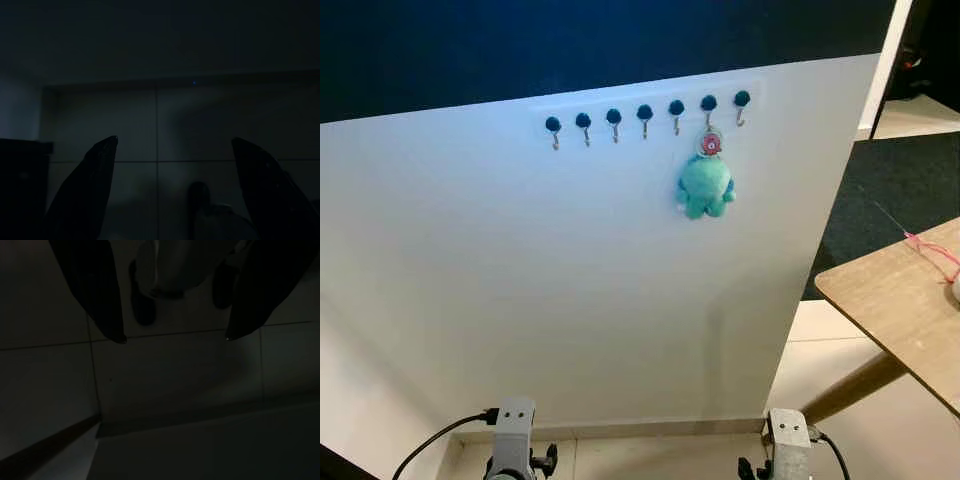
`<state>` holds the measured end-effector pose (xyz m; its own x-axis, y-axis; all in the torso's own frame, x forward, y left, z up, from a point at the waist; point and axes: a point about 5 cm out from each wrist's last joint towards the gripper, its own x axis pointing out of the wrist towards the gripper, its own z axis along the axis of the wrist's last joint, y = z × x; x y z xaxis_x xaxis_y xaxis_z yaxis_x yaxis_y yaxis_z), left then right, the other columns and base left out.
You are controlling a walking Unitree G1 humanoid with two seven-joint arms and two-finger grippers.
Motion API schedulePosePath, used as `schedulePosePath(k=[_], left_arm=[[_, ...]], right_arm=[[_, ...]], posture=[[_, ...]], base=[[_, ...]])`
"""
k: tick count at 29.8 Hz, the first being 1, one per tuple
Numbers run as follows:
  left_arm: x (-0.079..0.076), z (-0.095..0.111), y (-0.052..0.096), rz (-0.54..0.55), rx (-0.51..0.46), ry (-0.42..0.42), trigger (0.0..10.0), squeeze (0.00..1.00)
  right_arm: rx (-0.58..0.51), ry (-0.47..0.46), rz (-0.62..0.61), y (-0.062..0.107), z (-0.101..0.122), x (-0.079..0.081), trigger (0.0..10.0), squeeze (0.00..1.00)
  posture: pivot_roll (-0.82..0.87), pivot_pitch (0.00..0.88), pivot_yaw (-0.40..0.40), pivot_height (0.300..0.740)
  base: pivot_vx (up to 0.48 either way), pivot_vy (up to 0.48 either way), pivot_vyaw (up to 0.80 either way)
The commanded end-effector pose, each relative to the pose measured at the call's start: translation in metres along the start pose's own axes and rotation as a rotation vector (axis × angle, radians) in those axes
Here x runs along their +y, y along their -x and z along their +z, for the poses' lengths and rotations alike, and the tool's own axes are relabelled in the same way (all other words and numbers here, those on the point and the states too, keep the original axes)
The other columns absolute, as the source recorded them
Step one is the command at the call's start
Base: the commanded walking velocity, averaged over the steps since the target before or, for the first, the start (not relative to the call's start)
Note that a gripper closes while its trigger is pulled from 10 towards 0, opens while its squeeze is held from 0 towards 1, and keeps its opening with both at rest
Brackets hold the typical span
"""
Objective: Hang keys on a hook
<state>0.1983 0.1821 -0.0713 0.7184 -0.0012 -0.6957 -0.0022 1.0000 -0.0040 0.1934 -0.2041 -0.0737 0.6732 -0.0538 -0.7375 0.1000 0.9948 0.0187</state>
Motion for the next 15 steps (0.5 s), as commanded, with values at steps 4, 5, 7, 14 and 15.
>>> schedulePosePath(k=[4, 5, 7, 14, 15], left_arm=[[-0.003, 0.000, 0.000, 0.011, 0.000, 0.022, 10.0, 0.00], [-0.003, 0.000, 0.000, 0.011, 0.000, 0.022, 10.0, 0.00], [-0.002, 0.002, -0.001, 0.027, -0.007, 0.036, 10.0, 0.00], [-0.002, 0.005, -0.003, 0.008, 0.005, -0.011, 10.0, 0.00], [-0.001, 0.006, -0.003, 0.033, 0.006, 0.021, 10.0, 0.00]], right_arm=[[-0.015, 0.009, 0.018, 0.000, 0.002, 0.003, 10.0, 0.00], [-0.015, 0.009, 0.018, 0.000, 0.002, 0.003, 10.0, 0.00], [0.001, 0.039, 0.035, 0.000, -0.001, 0.004, 10.0, 0.00], [-0.021, 0.022, 0.014, 0.000, 0.004, -0.001, 10.0, 0.00], [-0.020, 0.060, 0.032, 0.000, 0.003, -0.001, 10.0, 0.00]], posture=[[-0.02, 0.017, 0.071, 0.740], [-0.02, 0.017, 0.071, 0.740], [-0.03, 0.008, 0.075, 0.740], [-0.04, 0.000, 0.140, 0.740], [-0.03, 0.000, 0.139, 0.740]], base=[[0.000, 0.000, 0.00], [0.000, 0.000, 0.00], [0.000, 0.000, 0.00], [0.000, 0.000, 0.00], [0.000, 0.000, 0.00]])
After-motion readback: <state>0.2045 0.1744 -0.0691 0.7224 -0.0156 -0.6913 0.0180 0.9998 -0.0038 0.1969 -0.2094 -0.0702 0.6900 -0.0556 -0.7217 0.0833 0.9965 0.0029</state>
